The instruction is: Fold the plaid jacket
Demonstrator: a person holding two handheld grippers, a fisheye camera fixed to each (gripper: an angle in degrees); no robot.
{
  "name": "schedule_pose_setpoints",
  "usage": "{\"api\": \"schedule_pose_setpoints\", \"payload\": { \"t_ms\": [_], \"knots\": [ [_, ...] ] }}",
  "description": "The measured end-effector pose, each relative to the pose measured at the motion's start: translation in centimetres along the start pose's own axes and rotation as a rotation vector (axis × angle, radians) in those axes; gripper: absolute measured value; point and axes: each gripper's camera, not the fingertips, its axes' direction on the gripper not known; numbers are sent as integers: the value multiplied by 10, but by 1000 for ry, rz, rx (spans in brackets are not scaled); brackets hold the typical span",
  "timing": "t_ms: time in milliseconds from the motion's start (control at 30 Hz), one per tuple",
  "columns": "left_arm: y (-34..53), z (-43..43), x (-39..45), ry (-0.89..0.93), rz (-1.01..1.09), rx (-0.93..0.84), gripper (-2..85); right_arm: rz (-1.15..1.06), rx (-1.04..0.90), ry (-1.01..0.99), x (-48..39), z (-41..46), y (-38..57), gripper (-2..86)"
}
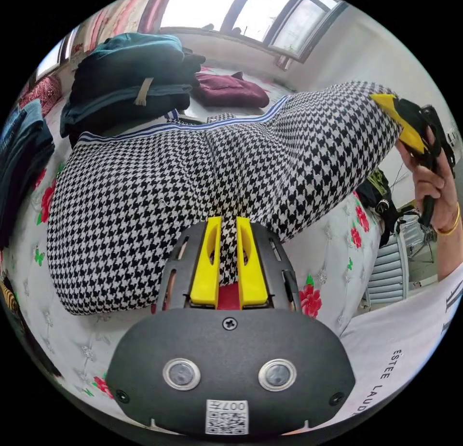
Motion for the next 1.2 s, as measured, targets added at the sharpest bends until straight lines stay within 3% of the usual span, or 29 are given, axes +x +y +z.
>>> {"api": "schedule_pose_setpoints", "payload": {
  "t_ms": [167, 267, 433, 467, 600, 667, 800, 933, 967, 1067, 1200],
  "knots": [
    [13, -27, -24, -13, -113, 74, -1, -728, -336, -22, -192, 133, -12, 36],
    [48, -38, -63, 165, -308, 55, 9, -812, -485, -135, -227, 238, 11, 53],
    [131, -68, -103, 297, -458, -16, 60, -603, -814, -164, -202, 418, 50, 90],
    [147, -80, -114, 315, -505, 0, 67, -555, -795, -218, -196, 423, 49, 96],
    [166, -124, -152, 334, -612, 136, 98, -527, -706, -318, -196, 386, 40, 103],
    [150, -146, -173, 368, -623, 227, 131, -547, -569, -354, -189, 336, 30, 105],
    [108, -174, -189, 379, -586, 329, 170, -415, -373, -249, -136, 271, 0, 112],
    [74, -169, -200, 275, -633, 234, 149, -104, -216, -51, -34, 230, -41, 119],
    [72, -162, -210, 221, -711, 184, 113, -22, -199, -43, -7, 229, -52, 118],
    [71, -143, -241, 281, -794, 156, 76, 148, -267, -76, 50, 250, -61, 92],
    [57, -150, -263, 229, -712, 141, 64, 234, -240, -115, 78, 233, -44, 24]
  ]
}}
